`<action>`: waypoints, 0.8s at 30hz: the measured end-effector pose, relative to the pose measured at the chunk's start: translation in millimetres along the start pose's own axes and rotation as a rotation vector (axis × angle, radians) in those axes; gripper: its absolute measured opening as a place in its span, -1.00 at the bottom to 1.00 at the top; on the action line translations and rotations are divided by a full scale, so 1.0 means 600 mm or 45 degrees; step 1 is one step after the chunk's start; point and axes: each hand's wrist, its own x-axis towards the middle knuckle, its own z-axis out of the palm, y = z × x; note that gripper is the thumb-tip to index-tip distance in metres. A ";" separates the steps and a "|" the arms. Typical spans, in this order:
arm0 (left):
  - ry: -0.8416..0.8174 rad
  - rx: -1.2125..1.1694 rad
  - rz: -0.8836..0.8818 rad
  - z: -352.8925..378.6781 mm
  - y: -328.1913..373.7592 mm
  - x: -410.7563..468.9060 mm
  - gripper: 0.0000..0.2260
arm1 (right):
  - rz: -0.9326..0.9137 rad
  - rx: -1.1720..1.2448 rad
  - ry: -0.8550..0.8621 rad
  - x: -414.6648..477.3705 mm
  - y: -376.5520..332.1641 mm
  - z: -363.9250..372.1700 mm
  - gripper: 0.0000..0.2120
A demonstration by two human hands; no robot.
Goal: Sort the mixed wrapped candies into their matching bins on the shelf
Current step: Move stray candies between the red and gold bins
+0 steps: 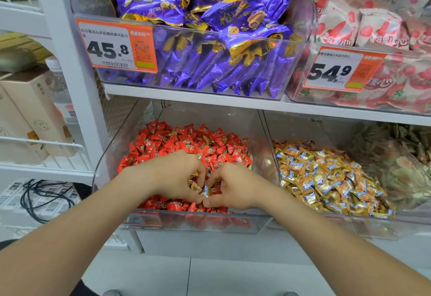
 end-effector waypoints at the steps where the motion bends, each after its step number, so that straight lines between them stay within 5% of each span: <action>1: 0.005 0.008 -0.004 0.000 0.000 0.000 -0.73 | 0.002 0.011 0.011 0.002 -0.002 0.004 -0.54; 6: -0.011 -0.055 -0.038 -0.001 -0.005 0.006 -0.81 | 0.031 0.077 0.138 0.003 -0.008 0.004 -0.80; 16: 0.365 -0.451 -0.129 -0.019 -0.014 0.010 -0.92 | 0.270 0.357 0.435 -0.009 -0.022 -0.045 -0.60; 20: 0.420 -0.726 -0.316 -0.019 -0.021 0.027 -0.71 | 0.319 0.398 0.500 -0.005 -0.011 -0.057 -0.56; 24: 0.544 -0.515 -0.416 -0.024 -0.014 0.048 -0.67 | 0.383 0.523 0.547 0.009 0.001 -0.056 -0.70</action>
